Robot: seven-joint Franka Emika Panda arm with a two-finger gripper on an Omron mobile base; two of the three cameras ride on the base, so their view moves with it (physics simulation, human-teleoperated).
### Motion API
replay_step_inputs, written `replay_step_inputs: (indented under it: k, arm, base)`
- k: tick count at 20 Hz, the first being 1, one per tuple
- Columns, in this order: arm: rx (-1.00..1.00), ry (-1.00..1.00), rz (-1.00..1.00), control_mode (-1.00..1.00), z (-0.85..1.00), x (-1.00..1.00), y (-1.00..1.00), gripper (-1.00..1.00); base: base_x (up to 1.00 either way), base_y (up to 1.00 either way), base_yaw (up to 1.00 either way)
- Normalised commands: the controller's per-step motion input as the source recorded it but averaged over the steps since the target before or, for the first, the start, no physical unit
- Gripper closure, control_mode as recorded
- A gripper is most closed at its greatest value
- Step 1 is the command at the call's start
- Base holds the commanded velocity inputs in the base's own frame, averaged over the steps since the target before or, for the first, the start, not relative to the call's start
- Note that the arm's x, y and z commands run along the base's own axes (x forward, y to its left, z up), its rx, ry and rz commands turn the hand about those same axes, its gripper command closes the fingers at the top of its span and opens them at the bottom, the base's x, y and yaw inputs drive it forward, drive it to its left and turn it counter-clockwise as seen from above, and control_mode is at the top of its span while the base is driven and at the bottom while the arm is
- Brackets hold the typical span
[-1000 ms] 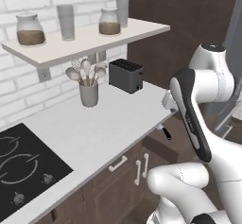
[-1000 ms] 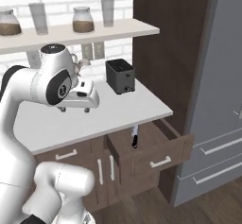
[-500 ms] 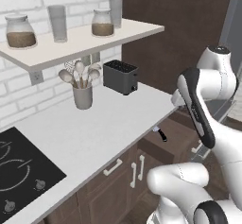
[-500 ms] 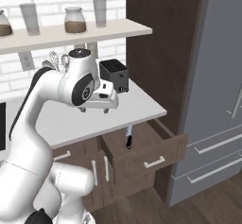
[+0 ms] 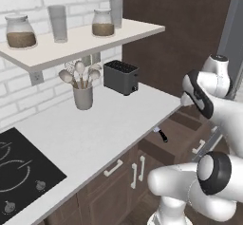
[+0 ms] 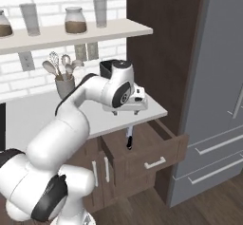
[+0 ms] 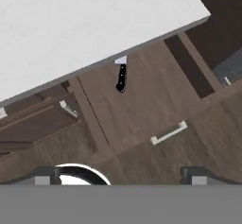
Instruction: Pick up the knife from the drawer and place it on the cutting board. Then place the meat from the plate to the cutting board.
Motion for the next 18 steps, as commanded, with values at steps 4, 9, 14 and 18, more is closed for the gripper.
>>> replay_step_inputs:
  k: [4,9,14,18]
  arm:
    - [-0.06,0.1,0.08,-1.0,-0.91,0.82,-0.29,-1.0]
    - [0.0,0.12,0.11,-1.0,-0.74,0.46,-0.16,-1.0]
    - [0.0,0.05,0.15,-1.0,-0.5,0.1,0.0,-1.0]
    - [0.0,0.06,0.17,-1.0,-0.56,0.03,0.0,-1.0]
  base:
    - [0.0,0.0,0.0]
    - [0.0,0.0,0.0]
    - [0.0,0.0,0.0]
    - [0.0,0.0,0.0]
